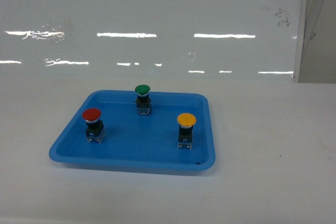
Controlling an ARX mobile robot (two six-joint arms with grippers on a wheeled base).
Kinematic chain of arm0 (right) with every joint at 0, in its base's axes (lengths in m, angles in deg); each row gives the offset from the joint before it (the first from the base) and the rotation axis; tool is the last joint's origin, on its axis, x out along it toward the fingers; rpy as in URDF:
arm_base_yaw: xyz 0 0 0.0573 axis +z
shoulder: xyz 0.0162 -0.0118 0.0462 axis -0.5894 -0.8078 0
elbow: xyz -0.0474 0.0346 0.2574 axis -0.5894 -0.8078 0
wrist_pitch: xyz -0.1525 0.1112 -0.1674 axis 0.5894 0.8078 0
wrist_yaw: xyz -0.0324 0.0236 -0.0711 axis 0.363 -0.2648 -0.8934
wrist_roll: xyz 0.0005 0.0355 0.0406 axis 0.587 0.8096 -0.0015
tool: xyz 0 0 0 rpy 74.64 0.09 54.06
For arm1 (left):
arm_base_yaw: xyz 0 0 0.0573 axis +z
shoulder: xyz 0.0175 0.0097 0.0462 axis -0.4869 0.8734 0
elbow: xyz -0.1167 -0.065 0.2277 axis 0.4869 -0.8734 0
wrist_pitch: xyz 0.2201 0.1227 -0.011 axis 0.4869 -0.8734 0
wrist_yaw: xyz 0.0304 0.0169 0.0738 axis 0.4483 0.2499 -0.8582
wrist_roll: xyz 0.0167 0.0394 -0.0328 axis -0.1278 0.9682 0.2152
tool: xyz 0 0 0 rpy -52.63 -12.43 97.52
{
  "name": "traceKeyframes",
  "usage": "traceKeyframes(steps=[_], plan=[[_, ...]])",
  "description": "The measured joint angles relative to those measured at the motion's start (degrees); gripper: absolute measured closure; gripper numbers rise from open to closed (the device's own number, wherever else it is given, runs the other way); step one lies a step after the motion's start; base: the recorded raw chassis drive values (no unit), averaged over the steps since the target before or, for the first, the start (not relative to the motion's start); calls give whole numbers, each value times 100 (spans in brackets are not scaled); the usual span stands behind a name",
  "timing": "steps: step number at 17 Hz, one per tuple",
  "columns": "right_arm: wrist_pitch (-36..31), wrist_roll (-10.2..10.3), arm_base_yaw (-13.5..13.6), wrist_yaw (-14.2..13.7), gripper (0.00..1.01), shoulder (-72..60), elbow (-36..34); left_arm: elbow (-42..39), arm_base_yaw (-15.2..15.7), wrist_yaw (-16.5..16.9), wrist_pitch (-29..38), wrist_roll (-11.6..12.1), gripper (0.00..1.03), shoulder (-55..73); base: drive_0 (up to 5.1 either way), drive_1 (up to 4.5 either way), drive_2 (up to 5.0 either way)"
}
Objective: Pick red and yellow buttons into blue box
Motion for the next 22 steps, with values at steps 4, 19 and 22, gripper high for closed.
traceKeyframes(steps=[4,19,22], plan=[[-822,-24,155,-17,3,-1346,426,697,-247,-79,942,319,5,1582,0,0,0],[-1198,-313,695,-168,3,-3842,1427,1891,-553,-293,570,1261,5,3720,0,0,0],[-439,-785,938,-175,3,-4415,2135,2592,-699,-245,-282,1646,5,3768,0,0,0]])
